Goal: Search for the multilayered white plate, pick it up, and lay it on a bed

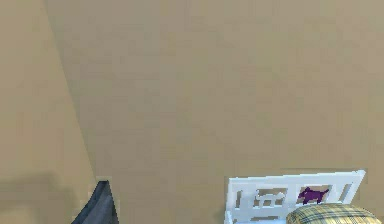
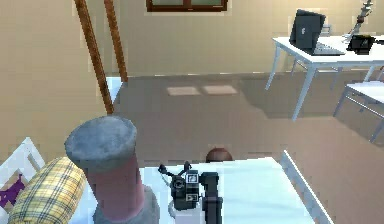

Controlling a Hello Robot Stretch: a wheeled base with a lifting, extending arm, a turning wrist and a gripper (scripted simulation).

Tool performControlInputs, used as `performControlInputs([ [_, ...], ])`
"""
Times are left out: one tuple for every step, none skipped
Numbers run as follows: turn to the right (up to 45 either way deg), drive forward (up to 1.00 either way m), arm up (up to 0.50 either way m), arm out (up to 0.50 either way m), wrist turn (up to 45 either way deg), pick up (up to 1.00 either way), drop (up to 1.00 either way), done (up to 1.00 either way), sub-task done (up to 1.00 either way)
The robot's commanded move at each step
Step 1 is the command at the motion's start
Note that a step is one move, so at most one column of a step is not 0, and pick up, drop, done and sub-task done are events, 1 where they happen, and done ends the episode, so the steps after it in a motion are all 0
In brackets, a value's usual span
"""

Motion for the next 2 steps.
performControlInputs([
  [0.0, 0.00, 0.00, -0.08, 0.0, 0.00, 0.00, 0.00, 0.00],
  [0.0, 0.00, 0.00, 0.00, 0.0, 0.00, 0.00, 1.00, 0.00],
])
